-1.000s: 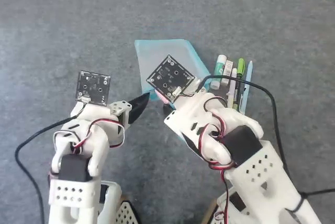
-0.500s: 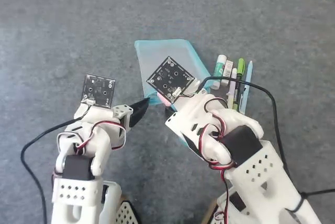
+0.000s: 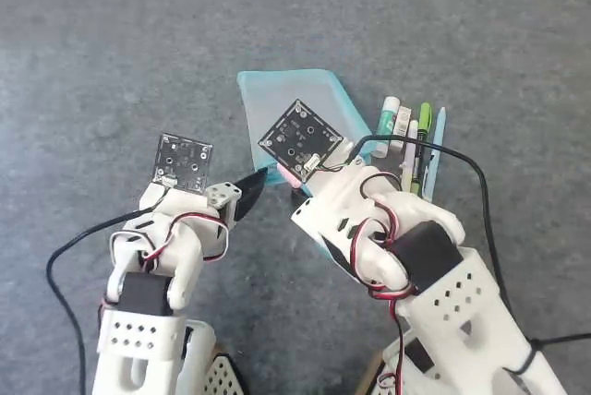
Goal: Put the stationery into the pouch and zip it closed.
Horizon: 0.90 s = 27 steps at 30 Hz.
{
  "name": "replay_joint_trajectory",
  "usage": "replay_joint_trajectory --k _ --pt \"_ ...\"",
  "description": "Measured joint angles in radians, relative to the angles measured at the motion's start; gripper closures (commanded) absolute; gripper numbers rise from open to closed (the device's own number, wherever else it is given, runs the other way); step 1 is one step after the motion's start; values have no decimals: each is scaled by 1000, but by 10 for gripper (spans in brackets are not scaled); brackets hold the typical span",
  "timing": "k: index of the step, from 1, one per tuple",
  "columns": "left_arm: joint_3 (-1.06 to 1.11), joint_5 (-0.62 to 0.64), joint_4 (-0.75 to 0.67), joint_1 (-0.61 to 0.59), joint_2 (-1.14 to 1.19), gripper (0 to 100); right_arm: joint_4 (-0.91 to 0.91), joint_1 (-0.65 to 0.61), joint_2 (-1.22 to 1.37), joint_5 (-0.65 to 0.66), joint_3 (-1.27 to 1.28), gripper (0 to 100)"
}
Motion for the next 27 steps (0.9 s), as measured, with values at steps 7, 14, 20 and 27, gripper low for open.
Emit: replay_joint_trajectory --k 7,14,20,27 --pt "5 0 -2 0 0 687 86 -23 -75 0 -6 993" --pt "38 0 -54 2 0 686 100 -43 -89 0 -6 993" --pt "41 0 -57 0 0 685 129 -43 -91 0 -6 993" --pt "71 0 -78 2 -3 702 169 -55 -98 32 -8 993"
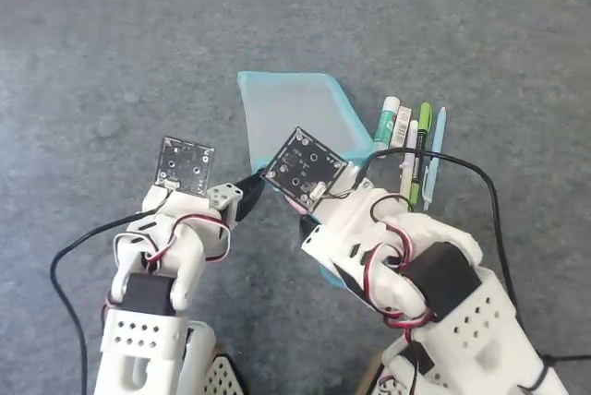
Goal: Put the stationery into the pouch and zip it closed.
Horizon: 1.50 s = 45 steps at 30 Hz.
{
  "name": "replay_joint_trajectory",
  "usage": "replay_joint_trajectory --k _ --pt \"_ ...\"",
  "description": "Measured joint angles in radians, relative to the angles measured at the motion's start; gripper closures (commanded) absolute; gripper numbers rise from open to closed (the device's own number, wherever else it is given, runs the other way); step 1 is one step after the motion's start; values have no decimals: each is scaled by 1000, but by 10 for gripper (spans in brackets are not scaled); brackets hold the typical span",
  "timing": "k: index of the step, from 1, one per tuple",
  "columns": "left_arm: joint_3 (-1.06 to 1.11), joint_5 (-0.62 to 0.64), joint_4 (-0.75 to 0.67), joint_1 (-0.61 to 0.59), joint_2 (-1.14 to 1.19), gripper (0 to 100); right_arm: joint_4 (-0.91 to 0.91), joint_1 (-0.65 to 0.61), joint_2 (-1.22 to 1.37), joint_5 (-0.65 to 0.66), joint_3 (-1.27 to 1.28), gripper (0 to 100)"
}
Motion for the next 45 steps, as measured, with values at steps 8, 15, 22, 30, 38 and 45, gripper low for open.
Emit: replay_joint_trajectory --k 8,15,22,30,38,45 --pt "57 66 -110 6 -6 721 46 -98 -2 32 2 993" --pt "57 72 -114 6 0 722 58 -104 -3 41 2 993" --pt "57 72 -114 35 2 683 58 -106 -3 44 2 993" --pt "58 72 -114 97 3 669 91 -166 -5 69 2 993" --pt "58 72 -114 107 3 763 104 -209 -5 78 2 993" --pt "58 28 -114 110 3 885 114 -221 -5 78 0 993"
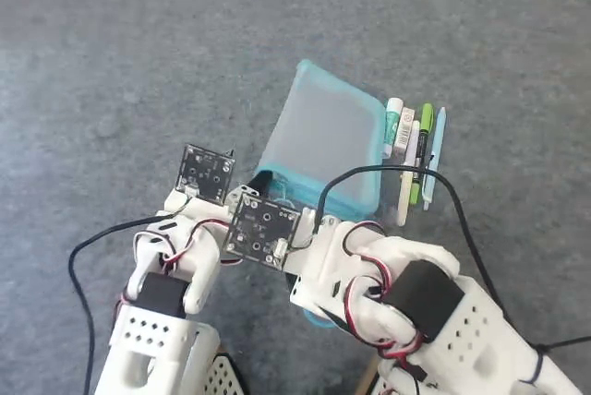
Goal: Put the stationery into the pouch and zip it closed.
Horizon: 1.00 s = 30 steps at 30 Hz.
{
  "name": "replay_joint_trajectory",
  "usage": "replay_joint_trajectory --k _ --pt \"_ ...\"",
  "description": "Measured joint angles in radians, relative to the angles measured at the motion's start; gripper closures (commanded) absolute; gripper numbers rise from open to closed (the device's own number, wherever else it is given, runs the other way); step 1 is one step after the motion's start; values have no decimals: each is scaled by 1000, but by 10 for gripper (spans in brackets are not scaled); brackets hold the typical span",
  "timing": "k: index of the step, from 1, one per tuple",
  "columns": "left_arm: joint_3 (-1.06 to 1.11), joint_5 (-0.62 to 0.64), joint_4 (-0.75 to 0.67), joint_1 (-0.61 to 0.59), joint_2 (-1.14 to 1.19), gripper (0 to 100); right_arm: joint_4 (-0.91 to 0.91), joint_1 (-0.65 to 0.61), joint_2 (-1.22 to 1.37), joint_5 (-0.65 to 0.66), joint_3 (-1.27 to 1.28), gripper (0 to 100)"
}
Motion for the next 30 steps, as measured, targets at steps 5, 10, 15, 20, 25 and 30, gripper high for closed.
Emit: replay_joint_trajectory --k 5,10,15,20,25,30 --pt "0 -2 0 0 0 903 -3 2 0 12 0 993" --pt "0 -5 14 -3 0 916 0 146 0 38 2 993" --pt "0 -6 20 -37 0 945 0 342 0 92 25 992" --pt "0 -8 20 -68 0 966 -2 425 0 117 46 992" --pt "0 -8 20 -69 0 987 9 454 -6 118 46 992" --pt "0 2 23 -69 0 987 54 460 -6 124 46 992"
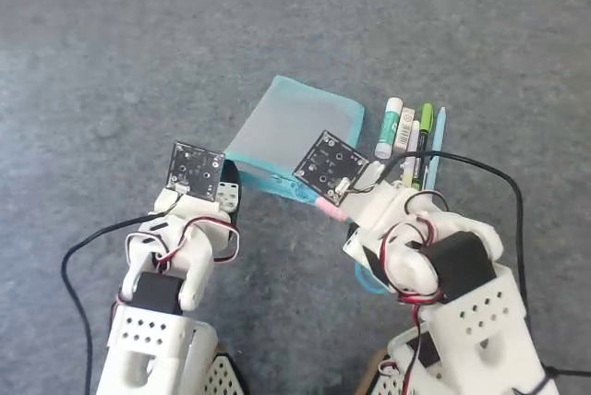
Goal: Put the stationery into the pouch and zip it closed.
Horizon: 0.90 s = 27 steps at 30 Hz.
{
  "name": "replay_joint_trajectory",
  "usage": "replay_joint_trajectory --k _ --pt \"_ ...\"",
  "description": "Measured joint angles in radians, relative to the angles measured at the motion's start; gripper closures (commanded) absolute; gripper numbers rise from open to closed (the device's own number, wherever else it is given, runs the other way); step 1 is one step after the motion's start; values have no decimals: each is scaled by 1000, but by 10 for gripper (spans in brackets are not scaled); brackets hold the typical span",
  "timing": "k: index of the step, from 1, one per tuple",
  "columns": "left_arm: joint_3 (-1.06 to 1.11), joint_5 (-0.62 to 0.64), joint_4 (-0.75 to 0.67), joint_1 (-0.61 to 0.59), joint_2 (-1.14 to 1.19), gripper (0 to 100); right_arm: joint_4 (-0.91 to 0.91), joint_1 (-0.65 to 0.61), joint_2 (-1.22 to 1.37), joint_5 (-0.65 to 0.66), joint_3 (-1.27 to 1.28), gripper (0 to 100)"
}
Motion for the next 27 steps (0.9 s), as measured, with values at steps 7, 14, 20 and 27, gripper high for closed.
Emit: replay_joint_trajectory --k 7,14,20,27 --pt "0 18 5 -69 0 987 21 9 0 0 0 992" --pt "0 43 5 -89 0 987 28 95 0 40 0 992" --pt "0 43 5 -95 0 987 29 3 -5 -6 0 868" --pt "0 43 5 -98 0 987 66 -405 -6 -60 0 547"
